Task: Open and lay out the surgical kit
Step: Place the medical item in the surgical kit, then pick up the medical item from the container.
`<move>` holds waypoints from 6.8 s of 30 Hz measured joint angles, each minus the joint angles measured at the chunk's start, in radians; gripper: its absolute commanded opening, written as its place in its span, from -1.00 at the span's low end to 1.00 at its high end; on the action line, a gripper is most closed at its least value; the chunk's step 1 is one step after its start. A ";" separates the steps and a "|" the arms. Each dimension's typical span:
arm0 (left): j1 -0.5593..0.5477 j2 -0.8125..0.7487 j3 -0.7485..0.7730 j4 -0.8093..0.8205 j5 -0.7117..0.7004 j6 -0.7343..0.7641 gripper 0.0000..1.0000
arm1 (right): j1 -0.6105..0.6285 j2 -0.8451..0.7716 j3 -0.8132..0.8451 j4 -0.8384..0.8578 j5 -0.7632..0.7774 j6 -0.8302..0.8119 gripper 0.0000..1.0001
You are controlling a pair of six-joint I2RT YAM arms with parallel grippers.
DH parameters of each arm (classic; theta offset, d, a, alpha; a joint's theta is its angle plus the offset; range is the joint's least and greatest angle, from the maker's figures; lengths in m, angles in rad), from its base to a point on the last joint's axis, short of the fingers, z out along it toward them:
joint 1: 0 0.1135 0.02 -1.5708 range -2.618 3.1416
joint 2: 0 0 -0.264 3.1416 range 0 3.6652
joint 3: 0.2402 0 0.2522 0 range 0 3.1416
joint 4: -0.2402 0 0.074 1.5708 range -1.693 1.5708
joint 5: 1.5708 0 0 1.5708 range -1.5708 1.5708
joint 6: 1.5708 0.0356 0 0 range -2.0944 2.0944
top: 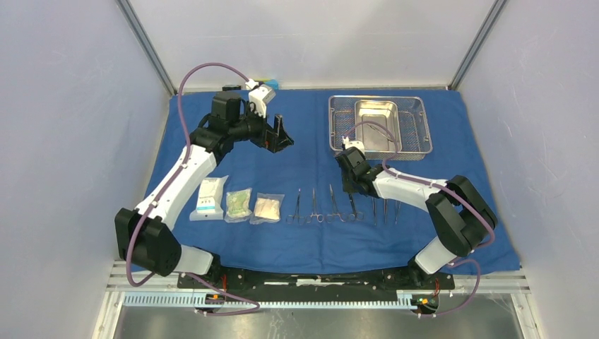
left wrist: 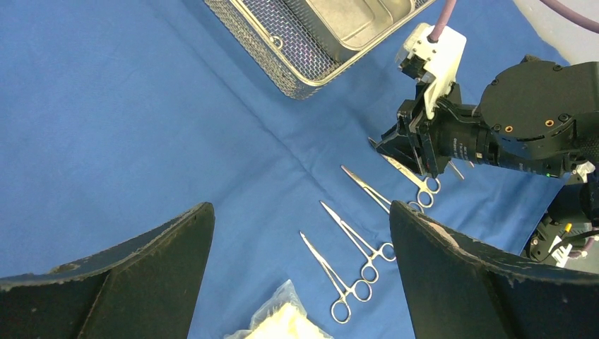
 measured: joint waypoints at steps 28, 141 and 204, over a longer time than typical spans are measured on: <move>0.001 -0.033 -0.016 -0.003 -0.117 0.001 1.00 | -0.014 -0.187 0.008 0.106 0.118 -0.297 0.22; 0.026 0.478 0.457 -0.267 -0.291 0.045 1.00 | -0.587 0.751 1.062 -0.267 -0.637 -1.012 -0.93; -0.257 0.978 0.798 0.383 0.018 -0.104 0.54 | -0.588 0.320 0.814 -0.035 -0.702 -0.651 -0.99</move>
